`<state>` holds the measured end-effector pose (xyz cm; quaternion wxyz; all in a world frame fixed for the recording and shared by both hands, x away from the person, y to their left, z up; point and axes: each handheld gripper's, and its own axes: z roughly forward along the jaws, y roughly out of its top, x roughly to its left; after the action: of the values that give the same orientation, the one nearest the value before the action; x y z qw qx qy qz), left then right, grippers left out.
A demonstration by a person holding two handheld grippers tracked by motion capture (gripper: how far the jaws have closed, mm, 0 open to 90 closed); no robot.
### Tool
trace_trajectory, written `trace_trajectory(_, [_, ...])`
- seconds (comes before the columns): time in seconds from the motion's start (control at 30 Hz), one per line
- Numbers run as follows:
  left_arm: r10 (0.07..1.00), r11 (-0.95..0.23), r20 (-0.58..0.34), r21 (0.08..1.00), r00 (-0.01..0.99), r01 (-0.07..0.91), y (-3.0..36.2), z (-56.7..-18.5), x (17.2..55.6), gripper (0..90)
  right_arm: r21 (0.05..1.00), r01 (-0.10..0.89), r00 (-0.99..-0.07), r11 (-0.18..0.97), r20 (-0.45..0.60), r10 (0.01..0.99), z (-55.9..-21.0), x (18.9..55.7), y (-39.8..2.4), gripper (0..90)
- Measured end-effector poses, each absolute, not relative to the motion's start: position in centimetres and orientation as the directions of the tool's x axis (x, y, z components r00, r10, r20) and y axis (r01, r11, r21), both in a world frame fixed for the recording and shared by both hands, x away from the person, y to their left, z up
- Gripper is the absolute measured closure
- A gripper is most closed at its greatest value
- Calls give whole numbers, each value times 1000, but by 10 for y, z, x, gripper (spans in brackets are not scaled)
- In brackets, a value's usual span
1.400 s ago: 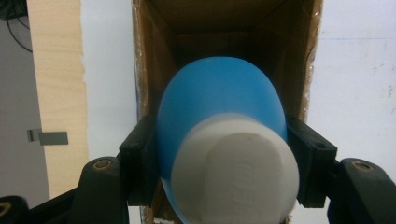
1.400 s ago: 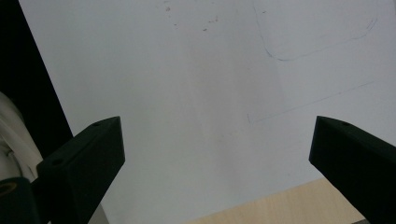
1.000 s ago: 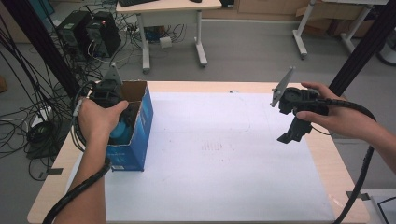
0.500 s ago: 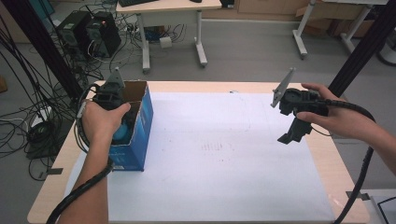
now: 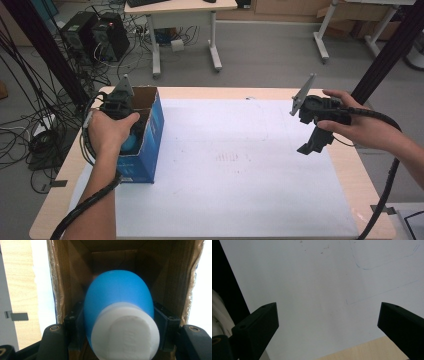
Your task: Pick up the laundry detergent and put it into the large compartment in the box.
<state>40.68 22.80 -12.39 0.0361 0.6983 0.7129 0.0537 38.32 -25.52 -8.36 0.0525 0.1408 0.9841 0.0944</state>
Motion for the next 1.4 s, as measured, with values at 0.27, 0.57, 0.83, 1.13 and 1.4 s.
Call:
trace_trajectory(0.27, [999, 29, 20, 122, -32, 992, 230, -125, 411, 377, 198, 274, -953, 941, -74, 293, -86, 384, -256, 33])
trace_trajectory(0.57, [999, 33, 14, 124, -35, 992, 233, -125, 410, 375, 196, 273, -954, 942, -73, 292, -86, 385, -254, 33])
trace_trajectory(0.83, [999, 31, 26, 129, -34, 991, 230, -121, 407, 356, 199, 267, -955, 943, -75, 287, -87, 384, -253, 33])
trace_trajectory(1.13, [999, 22, 26, 145, -26, 989, 228, -110, 399, 279, 203, 262, -957, 943, -72, 282, -88, 384, -252, 33])
trace_trajectory(1.4, [999, 16, 36, 168, -22, 986, 226, -94, 386, 229, 207, 263, -956, 943, -73, 282, -88, 384, -253, 32])
